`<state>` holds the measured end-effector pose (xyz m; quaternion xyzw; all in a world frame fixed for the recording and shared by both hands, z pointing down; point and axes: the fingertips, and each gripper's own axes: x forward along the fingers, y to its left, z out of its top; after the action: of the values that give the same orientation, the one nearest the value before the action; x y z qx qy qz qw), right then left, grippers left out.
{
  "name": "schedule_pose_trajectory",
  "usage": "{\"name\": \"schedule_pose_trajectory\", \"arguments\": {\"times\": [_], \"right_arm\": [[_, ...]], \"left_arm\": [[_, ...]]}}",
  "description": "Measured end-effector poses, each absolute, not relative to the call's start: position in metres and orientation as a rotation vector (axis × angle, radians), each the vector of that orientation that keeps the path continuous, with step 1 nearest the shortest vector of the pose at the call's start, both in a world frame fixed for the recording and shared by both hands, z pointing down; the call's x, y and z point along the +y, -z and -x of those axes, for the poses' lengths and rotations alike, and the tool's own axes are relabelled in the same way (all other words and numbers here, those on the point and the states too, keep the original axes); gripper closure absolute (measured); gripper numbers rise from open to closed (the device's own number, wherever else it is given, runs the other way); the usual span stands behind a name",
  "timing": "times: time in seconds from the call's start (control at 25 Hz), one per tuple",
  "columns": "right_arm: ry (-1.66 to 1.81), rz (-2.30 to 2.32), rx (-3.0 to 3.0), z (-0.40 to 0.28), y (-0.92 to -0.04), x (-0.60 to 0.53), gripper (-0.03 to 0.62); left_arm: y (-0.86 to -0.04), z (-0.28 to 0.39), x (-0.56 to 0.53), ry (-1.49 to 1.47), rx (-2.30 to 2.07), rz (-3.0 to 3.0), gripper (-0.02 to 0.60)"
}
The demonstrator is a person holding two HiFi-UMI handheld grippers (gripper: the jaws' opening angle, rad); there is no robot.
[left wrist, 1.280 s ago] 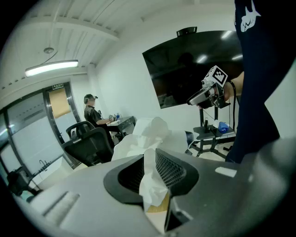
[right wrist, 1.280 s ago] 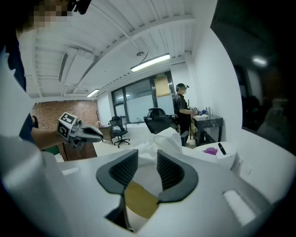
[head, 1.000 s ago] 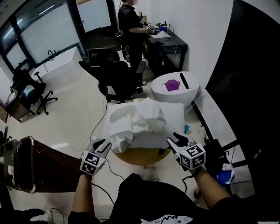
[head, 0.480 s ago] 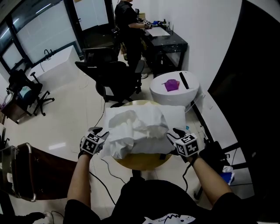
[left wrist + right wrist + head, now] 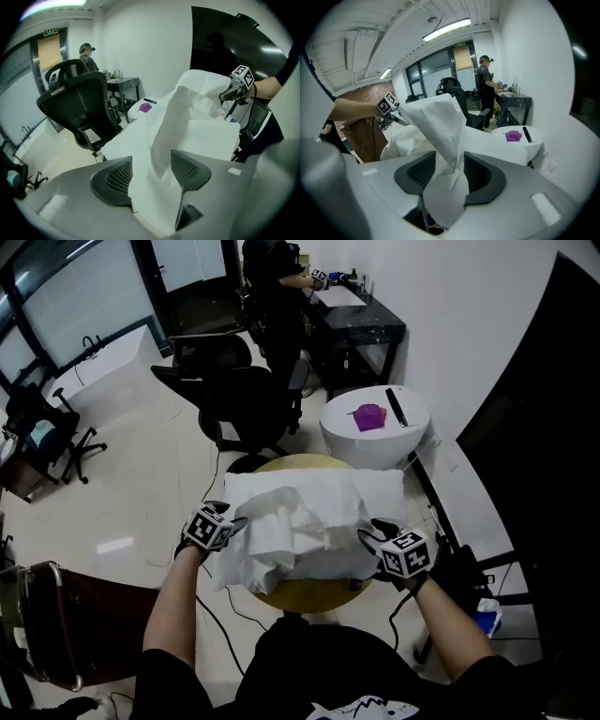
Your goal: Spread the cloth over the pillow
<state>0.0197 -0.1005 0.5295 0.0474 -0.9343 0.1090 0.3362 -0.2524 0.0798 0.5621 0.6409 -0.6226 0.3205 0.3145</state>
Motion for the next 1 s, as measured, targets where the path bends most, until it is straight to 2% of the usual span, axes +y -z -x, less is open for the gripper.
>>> {"name": "schedule_pose_trajectory", "arguments": {"times": [0.12,0.24,0.32,0.36,0.4,1.0], "right_arm": [[-0.304,-0.124,-2.406,-0.017,-0.537,-0.101,0.416],[-0.29,-0.143,-2.41,-0.015,-0.535,-0.105,0.495],[-0.287,-0.167,-2.422,-0.014,-0.533,-0.109,0.558],[-0.287,-0.176,-2.426,-0.013,-0.531,-0.11,0.583],[-0.283,-0.184,-2.429,-0.013,-0.529,-0.112,0.583],[-0.128,-0.385,-2.56,0.005,-0.446,-0.184,0.585]], "left_arm": [[-0.574,0.248,0.073,-0.851,-1.571,-1.735,0.333],[-0.58,0.245,0.069,-0.852,-1.532,-1.786,0.372],[-0.58,0.245,0.069,-0.867,-1.523,-1.805,0.448],[-0.579,0.246,0.069,-0.887,-1.524,-1.807,0.537],[-0.577,0.248,0.07,-0.912,-1.524,-1.808,0.588],[-0.454,0.318,0.042,-1.3,-1.723,-1.85,0.589]]}}
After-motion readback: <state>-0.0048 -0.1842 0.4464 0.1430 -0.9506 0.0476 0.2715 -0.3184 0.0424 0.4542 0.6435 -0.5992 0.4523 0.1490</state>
